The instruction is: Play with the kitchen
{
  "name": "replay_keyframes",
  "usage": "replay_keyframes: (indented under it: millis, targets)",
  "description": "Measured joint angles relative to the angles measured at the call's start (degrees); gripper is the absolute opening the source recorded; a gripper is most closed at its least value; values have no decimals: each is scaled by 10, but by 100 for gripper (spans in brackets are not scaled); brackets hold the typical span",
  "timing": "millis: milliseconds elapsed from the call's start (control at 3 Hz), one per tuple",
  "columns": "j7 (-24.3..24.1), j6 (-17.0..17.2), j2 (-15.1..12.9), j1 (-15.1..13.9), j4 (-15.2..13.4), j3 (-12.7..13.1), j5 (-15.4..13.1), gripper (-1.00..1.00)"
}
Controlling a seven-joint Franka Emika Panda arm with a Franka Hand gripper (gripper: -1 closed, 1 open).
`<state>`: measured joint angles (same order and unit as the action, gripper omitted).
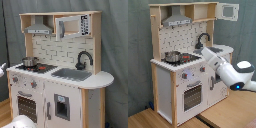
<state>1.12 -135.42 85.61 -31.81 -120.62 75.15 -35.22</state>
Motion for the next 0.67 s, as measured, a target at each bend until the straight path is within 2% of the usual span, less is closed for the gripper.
replay_keyframes:
  millis: [667]
  targets:
    - [16,-75,-1,42,-75,41,-25,100]
